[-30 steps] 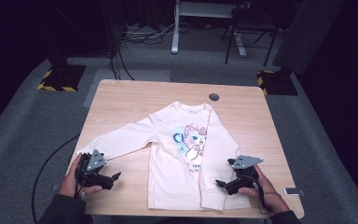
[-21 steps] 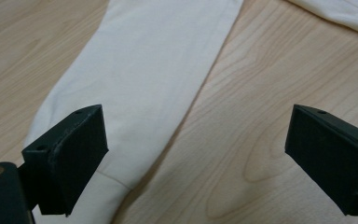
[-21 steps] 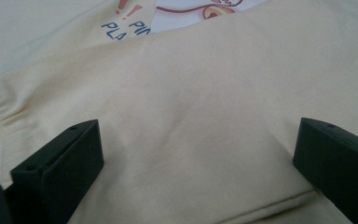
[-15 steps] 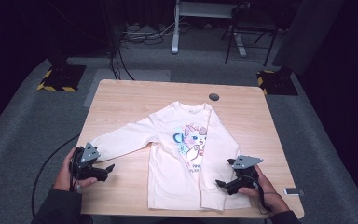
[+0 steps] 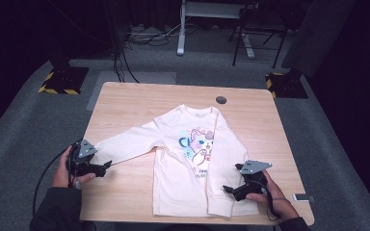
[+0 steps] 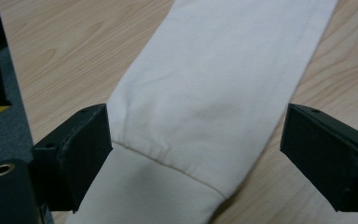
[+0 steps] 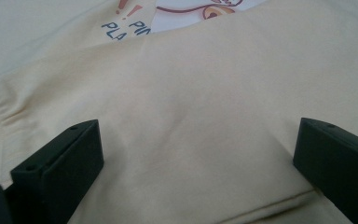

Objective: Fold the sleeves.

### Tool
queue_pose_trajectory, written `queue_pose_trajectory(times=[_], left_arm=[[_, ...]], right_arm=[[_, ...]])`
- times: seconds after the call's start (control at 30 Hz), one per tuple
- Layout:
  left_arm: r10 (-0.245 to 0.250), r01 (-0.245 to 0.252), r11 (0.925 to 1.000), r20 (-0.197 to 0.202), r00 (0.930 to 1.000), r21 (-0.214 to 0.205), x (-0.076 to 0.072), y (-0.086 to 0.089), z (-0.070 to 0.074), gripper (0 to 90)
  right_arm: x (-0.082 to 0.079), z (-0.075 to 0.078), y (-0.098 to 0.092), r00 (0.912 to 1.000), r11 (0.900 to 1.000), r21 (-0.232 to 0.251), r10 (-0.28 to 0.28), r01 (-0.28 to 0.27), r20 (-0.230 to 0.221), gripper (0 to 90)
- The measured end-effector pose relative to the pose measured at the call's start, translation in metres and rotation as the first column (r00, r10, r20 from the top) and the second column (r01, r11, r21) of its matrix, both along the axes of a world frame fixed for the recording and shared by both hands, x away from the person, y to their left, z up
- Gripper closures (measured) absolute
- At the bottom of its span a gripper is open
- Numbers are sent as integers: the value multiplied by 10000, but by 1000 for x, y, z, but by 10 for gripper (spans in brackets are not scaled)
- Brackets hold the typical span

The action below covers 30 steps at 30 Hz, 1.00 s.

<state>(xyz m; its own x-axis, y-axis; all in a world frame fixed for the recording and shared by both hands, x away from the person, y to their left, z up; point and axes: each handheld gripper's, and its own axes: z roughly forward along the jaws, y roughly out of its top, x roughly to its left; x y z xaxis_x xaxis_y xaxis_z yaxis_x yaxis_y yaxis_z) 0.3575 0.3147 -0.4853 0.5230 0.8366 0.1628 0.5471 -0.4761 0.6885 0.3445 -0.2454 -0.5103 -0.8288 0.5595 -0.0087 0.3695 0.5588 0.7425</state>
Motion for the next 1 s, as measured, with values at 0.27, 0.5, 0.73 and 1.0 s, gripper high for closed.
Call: queue_pose_trajectory(times=[0.27, 0.5, 0.73, 1.0], left_arm=[[369, -361, 9991, -363, 9987, 238, 11, 6, -7, 87], [623, -639, 9977, -717, 9955, -209, 20, 15, -12, 81], [757, -920, 9879, -1295, 9887, -1250, 31, 26, -20, 69], [1172, -1337, 9820, -1245, 9853, -1335, 30, 24, -18, 130]], right_arm=[[0, 0, 0, 10000, 10000, -2, 4, -4, 4, 10], [0, 0, 0, 10000, 10000, -4, 0, 0, 5, 10], [0, 0, 0, 10000, 10000, -5, 3, -3, 8, 10], [0, 0, 0, 10000, 10000, -19, -16, 16, 10, 10]])
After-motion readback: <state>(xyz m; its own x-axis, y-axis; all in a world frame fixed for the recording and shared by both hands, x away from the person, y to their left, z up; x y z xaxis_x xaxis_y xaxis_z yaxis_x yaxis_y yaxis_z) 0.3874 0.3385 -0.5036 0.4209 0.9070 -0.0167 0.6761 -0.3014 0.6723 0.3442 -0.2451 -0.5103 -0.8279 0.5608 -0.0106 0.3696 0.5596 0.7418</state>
